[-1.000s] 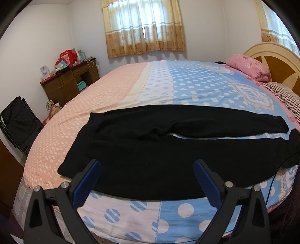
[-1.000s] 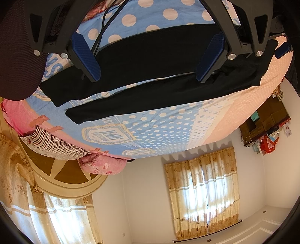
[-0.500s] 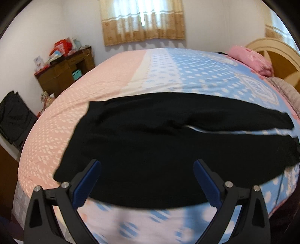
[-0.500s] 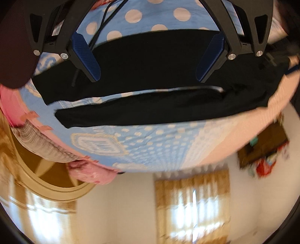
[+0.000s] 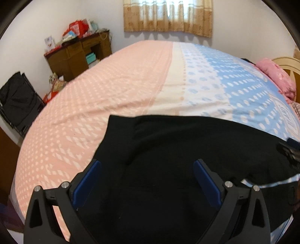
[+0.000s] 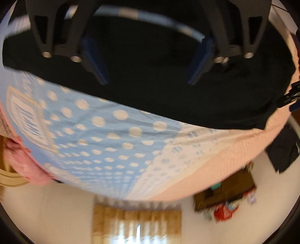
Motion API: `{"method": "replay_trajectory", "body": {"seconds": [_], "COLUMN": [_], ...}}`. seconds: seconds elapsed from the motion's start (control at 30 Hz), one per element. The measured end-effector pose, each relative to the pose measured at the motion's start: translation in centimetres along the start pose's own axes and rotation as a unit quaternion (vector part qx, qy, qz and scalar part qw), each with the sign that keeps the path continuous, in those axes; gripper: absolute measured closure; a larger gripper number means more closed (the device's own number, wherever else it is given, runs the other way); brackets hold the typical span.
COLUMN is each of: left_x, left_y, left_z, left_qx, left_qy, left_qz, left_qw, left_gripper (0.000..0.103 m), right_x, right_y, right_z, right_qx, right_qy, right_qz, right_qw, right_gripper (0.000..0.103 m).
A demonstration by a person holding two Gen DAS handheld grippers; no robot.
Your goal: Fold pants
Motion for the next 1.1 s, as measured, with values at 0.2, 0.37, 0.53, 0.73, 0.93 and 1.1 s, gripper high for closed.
{"method": "replay_trajectory", "body": {"seconds": [0.2,0.37,0.53,0.73,0.93,1.1], "left_x": [-0.8,-1.9,-1.9,-2.2,-4.1,-5.8], "left_y": [2.4,4.8,4.9,1.8,-2.7,-4.9], "left_z": [-0.6,0.1,-0.3,1.5,4.6,6.2], "left_qx": [0.01,0.011,0.04,0.007,-0.012,-0.026], "left_qy": [-0.001,-0.016,0.015,-0.015,-0.033,-0.042], "left_qz": [0.026,0.059,0.043,0.03,0.0,-0.019], "left_qw": [0.9996,0.9981,0.9982,0.9994,0.9994,0.9986], "left_gripper": [0.003,0.003,0.002,0.002,0.002,0.002], "right_x": [3.5,3.7,2.8,2.1,1.2,-4.0], "right_y": [6.6,10.1,9.6,6.4,-2.3,-8.8], "right_z": [1.6,3.3,4.6,7.0,9.0,11.8], "right_qx": [0.057,0.058,0.098,0.047,0.045,0.081], "right_qy": [-0.025,-0.089,-0.113,-0.191,-0.213,-0.233], "right_qz": [0.05,0.083,0.081,0.06,-0.017,-0.052], "right_qw": [0.997,0.991,0.985,0.979,0.976,0.968], "right_gripper": [0.026,0.026,0.07,0.097,0.097,0.097]}}
Point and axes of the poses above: each gripper's, at about its wrist camera, not at the fingertips, and y roughly the way its jaws point, z to its left, x to its top, the point moved 7 cm from there along y, roughly the way its jaws point, and after that the axes turned 4 degrees about y, right-handed, at the moved point
